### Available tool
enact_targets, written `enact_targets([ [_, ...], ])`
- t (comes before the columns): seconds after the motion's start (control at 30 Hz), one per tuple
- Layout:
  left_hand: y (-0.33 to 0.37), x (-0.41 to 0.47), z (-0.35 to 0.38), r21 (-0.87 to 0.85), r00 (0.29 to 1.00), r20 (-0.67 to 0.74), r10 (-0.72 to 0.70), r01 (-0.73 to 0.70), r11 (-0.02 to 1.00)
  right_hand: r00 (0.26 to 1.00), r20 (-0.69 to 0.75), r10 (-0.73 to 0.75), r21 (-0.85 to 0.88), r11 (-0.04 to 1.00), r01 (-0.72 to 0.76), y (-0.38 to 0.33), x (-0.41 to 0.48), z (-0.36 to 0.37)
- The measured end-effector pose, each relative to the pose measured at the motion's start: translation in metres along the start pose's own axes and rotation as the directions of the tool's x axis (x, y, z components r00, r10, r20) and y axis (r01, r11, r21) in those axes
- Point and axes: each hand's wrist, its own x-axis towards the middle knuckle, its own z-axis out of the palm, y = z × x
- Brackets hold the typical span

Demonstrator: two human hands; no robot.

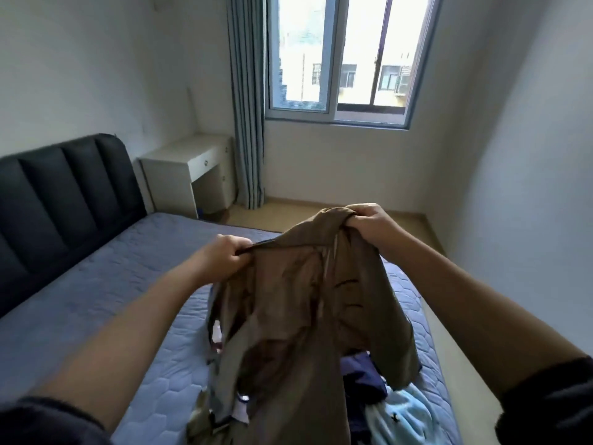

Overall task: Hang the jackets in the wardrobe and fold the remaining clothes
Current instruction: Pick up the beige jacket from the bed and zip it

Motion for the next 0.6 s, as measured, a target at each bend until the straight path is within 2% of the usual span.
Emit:
enact_targets([
  [0.07,0.016,0.004,0.011,-0.091,1.000,-0.010,0.025,-0.026,0.996,0.999,0.029,-0.032,-0.017,0.999,0.032,-0.018,0.005,0.008],
  [0.13,0.037,0.009,0.017,-0.273,0.998,-0.025,0.064,-0.068,0.959,0.996,0.047,-0.073,-0.080,0.994,0.076,-0.031,0.009,0.017],
  [0.23,0.073,0.015,0.022,-0.572,0.995,0.004,0.103,-0.082,0.816,0.986,0.024,-0.165,-0.175,0.970,0.167,-0.049,0.016,0.026],
  [0.33,0.093,0.028,0.018,-0.593,0.991,-0.125,0.035,-0.103,0.799,0.960,-0.026,-0.280,-0.264,0.928,0.263,-0.062,0.018,0.013],
  [0.4,0.094,0.038,0.002,-0.592,0.970,-0.242,-0.003,-0.145,0.793,0.957,0.043,-0.288,-0.401,0.872,0.281,-0.055,0.017,-0.008],
  [0.43,0.094,0.042,-0.008,-0.586,0.961,-0.277,0.003,-0.171,0.792,0.971,0.109,-0.211,-0.494,0.837,0.237,-0.046,0.014,-0.018],
  [0.5,0.097,0.050,-0.030,-0.585,0.951,-0.309,0.026,-0.212,0.783,0.979,0.196,0.056,-0.694,0.714,0.098,-0.020,0.005,-0.029],
  [0.57,0.106,0.059,-0.047,-0.641,0.943,-0.333,0.006,-0.231,0.732,0.950,0.172,0.259,-0.810,0.586,-0.014,0.009,-0.001,-0.032],
  [0.6,0.111,0.064,-0.053,-0.685,0.940,-0.338,-0.039,-0.217,0.696,0.944,0.152,0.294,-0.792,0.607,-0.062,0.020,-0.005,-0.032],
])
